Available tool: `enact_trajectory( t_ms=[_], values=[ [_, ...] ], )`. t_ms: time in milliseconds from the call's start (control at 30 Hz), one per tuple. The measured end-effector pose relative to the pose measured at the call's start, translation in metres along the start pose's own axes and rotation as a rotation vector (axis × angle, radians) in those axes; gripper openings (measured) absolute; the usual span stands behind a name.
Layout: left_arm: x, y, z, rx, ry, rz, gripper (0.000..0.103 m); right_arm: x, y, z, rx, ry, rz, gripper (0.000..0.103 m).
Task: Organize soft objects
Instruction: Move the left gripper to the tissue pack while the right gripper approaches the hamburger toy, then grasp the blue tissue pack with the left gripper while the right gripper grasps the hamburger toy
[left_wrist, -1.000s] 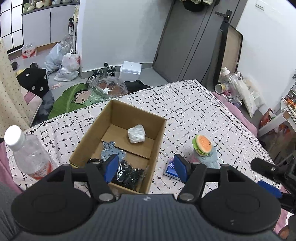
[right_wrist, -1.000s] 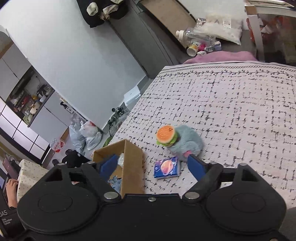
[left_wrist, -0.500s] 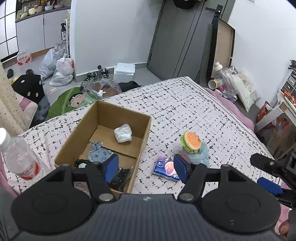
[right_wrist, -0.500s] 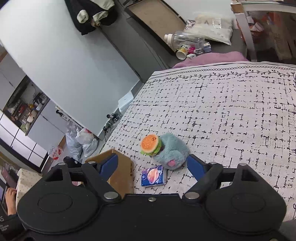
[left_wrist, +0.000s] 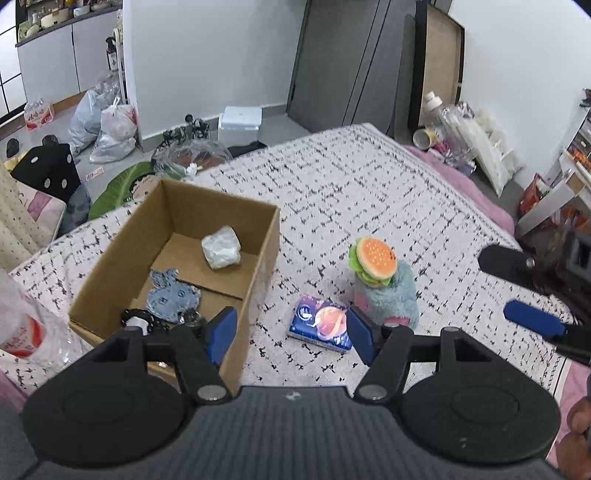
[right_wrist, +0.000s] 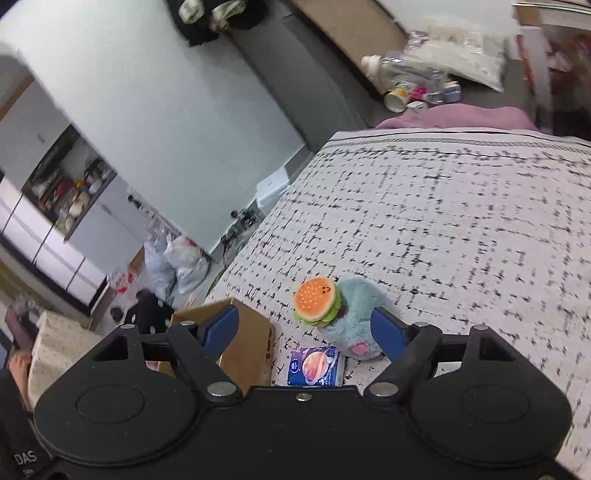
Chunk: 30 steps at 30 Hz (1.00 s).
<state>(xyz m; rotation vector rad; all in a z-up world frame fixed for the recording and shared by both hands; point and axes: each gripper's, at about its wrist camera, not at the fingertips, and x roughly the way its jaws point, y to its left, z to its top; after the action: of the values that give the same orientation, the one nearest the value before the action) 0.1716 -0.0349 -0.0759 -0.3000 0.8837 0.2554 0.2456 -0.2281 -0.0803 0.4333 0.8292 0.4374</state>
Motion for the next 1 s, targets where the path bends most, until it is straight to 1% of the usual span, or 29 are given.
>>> enact_trajectory(
  t_ms=[67,133,267,433,533,667,800,900,967,1000],
  values=[
    [0.008,-0.002,-0.001,-0.007,0.014,0.004,0.064,0.009,0.004,0.002,-0.041,0.016,0.007,0.076],
    [0.015,-0.003,-0.001,-0.012,0.028,0.009,0.064,0.018,0.008,0.003,-0.083,0.029,0.006,0.071],
    [0.03,-0.009,-0.002,-0.038,0.049,0.02,0.064,0.037,0.01,0.007,-0.134,0.058,0.012,0.066],
    [0.046,-0.015,-0.004,-0.051,0.062,0.017,0.064,0.056,0.009,0.009,-0.173,0.083,0.008,0.065],
    [0.057,-0.02,-0.006,-0.051,0.071,0.016,0.064,0.068,0.003,0.008,-0.152,0.101,0.031,0.063],
    [0.072,-0.021,-0.007,-0.056,0.084,0.014,0.064,0.08,-0.011,0.011,-0.049,0.113,0.07,0.062],
    [0.084,-0.019,-0.006,-0.071,0.084,-0.001,0.064,0.092,-0.014,0.011,-0.044,0.125,0.063,0.061],
    [0.093,-0.021,-0.006,-0.072,0.088,-0.001,0.064,0.101,-0.015,0.009,-0.05,0.141,0.054,0.056],
    [0.098,-0.024,-0.007,-0.061,0.087,-0.017,0.064,0.108,-0.019,0.008,-0.033,0.16,0.069,0.051],
    [0.1,-0.025,-0.008,-0.056,0.091,-0.021,0.064,0.111,-0.02,0.008,-0.03,0.166,0.075,0.045]
  ],
)
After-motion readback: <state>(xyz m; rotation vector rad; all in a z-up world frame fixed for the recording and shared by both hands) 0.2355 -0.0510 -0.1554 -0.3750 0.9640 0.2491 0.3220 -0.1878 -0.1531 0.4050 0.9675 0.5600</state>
